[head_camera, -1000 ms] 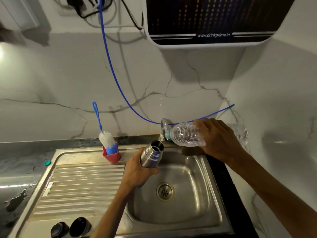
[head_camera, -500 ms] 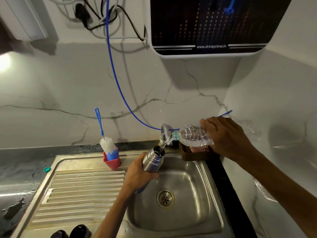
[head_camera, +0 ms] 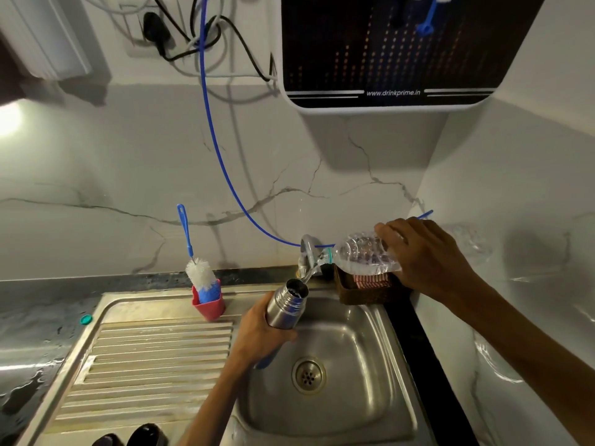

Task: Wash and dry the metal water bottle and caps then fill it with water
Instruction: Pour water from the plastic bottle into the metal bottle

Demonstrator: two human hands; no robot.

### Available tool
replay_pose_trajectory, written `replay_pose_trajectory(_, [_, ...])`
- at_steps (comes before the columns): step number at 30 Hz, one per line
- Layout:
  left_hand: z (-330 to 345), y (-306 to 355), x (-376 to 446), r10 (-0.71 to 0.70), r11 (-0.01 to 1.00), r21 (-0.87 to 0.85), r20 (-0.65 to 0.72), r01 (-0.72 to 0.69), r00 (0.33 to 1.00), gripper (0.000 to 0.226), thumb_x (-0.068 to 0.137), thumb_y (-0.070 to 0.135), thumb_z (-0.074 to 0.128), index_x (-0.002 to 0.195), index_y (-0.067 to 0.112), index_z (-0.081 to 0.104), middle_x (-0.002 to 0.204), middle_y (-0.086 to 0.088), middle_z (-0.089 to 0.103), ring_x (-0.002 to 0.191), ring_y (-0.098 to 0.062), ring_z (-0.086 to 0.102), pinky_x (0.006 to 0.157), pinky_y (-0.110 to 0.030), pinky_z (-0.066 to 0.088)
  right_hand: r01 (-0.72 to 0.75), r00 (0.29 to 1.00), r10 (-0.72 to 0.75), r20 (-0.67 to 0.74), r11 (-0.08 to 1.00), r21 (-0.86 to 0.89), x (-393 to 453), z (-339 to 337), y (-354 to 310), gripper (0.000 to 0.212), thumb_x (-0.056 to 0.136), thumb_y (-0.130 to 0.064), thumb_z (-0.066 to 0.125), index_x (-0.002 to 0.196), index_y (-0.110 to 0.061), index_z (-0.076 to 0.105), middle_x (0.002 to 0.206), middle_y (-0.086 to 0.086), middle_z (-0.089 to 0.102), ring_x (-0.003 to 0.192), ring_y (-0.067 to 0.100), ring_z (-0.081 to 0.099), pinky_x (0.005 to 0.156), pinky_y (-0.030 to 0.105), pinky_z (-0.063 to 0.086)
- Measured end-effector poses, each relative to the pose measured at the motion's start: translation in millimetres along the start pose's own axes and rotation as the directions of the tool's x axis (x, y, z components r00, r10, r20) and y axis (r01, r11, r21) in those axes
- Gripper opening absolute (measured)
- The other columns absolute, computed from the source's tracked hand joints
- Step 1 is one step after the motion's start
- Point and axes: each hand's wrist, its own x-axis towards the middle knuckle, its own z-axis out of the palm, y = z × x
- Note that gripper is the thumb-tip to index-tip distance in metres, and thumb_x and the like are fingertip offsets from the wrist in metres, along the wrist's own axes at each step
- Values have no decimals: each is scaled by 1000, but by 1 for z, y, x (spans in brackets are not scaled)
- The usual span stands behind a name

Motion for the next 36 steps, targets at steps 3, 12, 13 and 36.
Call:
replay_pose_trajectory(3, [-1,-4,0,-19,1000,-3,-18,19,1000,82,48,55,81,124,42,53,108,17,68,95,-5,67,82,-28,58,-6,1000,5,-2,1000,-12,0,-1,-2,70,60,-9,92,122,0,63,106,18,69,90,34,68,76,42,56])
replay_pose_trajectory(12, [0,-12,-1,-2,1000,31,-26,3,1000,74,64,23,95,122,37,52,107,16,65,96,-6,65,85,-31,56,4,1000,-4,-11,1000,-14,3,-3,-4,66,60,-6,88,122,0,65,106,18,69,90,34,68,78,43,56])
replay_pose_trajectory(13, [1,-13,-1,-6,1000,30,-27,7,1000,74,64,24,95,122,37,52,107,17,64,97,-7,65,85,-30,56,5,1000,-6,-9,1000,-10,3,-2,-4,65,62,-7,88,122,-1,64,107,18,69,91,34,68,78,43,56])
replay_pose_trajectory(36, [4,-28,-9,-68,998,0,-45,68,997,75,52,41,91,118,41,56,105,14,69,93,-7,67,77,-27,54,2,1000,-3,-11,1000,-18,7,1,-4,71,61,-5,89,125,-4,58,111,17,68,94,34,66,81,46,55])
